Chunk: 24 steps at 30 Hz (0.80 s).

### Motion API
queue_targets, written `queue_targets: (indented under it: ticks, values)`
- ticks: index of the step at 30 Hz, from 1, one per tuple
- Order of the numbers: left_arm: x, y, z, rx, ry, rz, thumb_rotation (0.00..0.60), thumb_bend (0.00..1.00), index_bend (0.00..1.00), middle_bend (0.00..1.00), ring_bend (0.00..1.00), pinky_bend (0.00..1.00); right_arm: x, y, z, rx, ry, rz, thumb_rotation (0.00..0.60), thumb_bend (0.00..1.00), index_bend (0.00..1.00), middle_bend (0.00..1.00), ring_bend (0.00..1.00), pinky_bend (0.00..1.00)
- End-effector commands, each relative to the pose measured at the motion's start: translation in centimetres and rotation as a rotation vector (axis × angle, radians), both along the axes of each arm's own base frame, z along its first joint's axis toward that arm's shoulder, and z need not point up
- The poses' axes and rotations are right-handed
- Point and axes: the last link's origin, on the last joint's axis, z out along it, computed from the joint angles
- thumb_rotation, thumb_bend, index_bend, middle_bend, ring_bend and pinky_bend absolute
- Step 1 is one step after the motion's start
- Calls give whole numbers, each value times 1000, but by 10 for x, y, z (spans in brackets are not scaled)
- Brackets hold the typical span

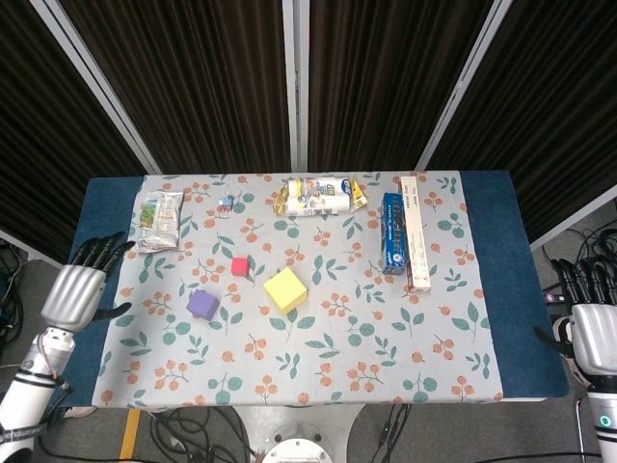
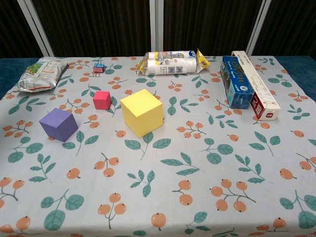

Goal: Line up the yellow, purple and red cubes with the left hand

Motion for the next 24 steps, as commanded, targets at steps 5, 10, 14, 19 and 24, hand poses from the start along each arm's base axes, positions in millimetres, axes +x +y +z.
queue_targets:
  ticks: [5, 10, 14, 19, 24]
  values:
    - [41, 51, -32, -141, 21, -190, 600, 46, 176, 171, 132, 129, 4, -3, 1, 10, 8, 10, 600, 12, 0, 78, 0, 34]
    - [62, 75, -54, -223, 64, -275, 600, 65, 176, 171, 132, 129, 6, -3, 1, 12, 12, 9, 600, 12, 0, 77, 0, 34]
    - [77, 88, -75, -285, 119, -351, 600, 92, 176, 171, 131, 129, 7, -2, 1, 14, 13, 5, 600, 13, 0, 77, 0, 34]
    - [92, 98, -98, -332, 185, -437, 600, 115, 176, 171, 132, 129, 7, -2, 0, 19, 12, 2, 600, 12, 0, 77, 0, 34]
    - [108, 101, -118, -360, 248, -528, 600, 123, 176, 170, 131, 130, 7, -3, 3, 15, 9, -4, 600, 13, 0, 73, 0, 35]
